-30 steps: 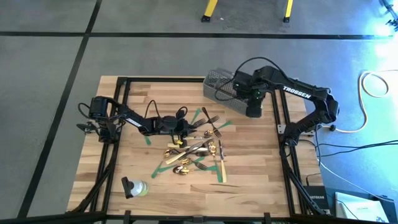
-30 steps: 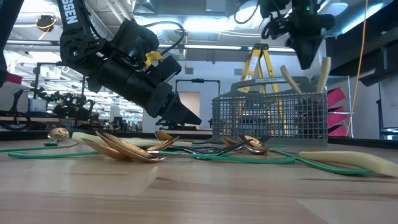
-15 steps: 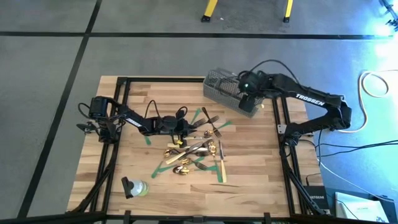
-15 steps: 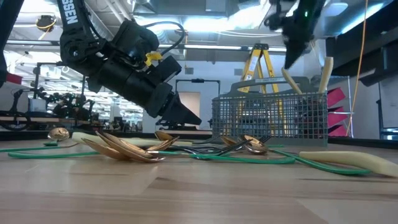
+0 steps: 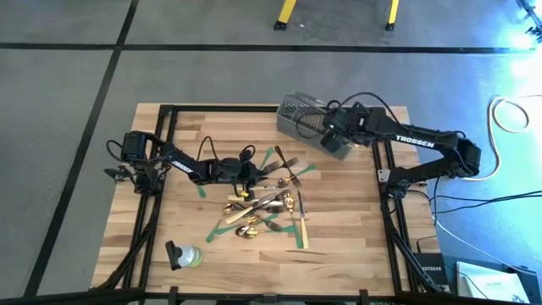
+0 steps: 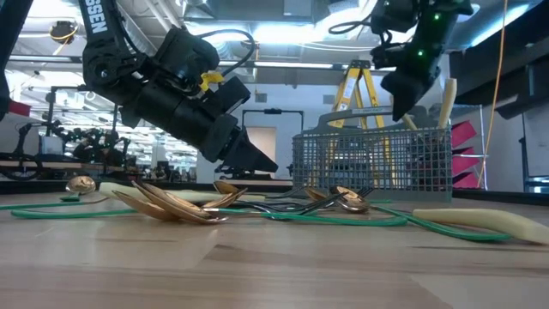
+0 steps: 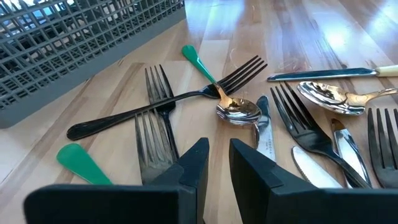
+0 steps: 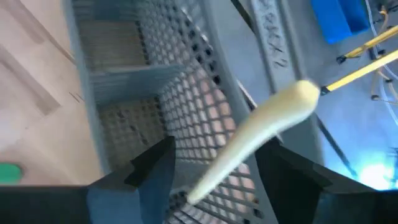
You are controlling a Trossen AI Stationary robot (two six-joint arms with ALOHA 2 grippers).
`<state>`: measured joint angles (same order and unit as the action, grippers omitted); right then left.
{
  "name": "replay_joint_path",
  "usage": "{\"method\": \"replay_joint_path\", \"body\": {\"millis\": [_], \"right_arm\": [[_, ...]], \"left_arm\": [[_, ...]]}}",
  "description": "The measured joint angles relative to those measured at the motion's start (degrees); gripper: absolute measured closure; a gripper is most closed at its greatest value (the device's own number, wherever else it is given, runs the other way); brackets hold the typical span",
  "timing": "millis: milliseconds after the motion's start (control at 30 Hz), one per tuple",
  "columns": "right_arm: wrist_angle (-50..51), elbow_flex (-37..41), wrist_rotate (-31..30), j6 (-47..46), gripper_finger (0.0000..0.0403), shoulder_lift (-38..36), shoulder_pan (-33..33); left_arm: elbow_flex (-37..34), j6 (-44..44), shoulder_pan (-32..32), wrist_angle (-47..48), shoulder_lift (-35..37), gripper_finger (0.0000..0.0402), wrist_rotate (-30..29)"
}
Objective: Sort silverware
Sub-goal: Put the yellow knife into the gray organizer
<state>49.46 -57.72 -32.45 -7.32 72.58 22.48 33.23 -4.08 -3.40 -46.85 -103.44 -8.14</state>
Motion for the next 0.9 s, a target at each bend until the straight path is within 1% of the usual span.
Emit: {"method": "replay_joint_path", "body": {"millis": [100,200,300,567,600,900], "right_arm": [[-0.9,0.7,-2.7,0.0,0.0203,0.0,-1.6],[-1.7,0.7,-5.7,0.0,0.0225,0.0,-3.2],[-1.8,0.7,-7.0,-0.3,0.0262,0.0,-4.2],[-1.9,0.7,-6.0,-0.5,0.0372,0.0,-4.2],[-1.8,0.7,-5.9,-0.1,0.0378,-0.1,-4.2],[-1.5,0.7,-5.5,-0.1,0.0378,-4.7,-4.2]], "left_arm": [[0.0,0.0,0.0,0.0,0.0,0.0353,0.0],[0.0,0.0,0.0,0.0,0.0,0.0353,0.0],[0.0,0.0,0.0,0.0,0.0,0.0353,0.0],[0.0,0.0,0.0,0.0,0.0,0.0353,0.0],[0.0,0.0,0.0,0.0,0.0,0.0353,0.0],[0.0,0.0,0.0,0.0,0.0,0.0353,0.0]]}}
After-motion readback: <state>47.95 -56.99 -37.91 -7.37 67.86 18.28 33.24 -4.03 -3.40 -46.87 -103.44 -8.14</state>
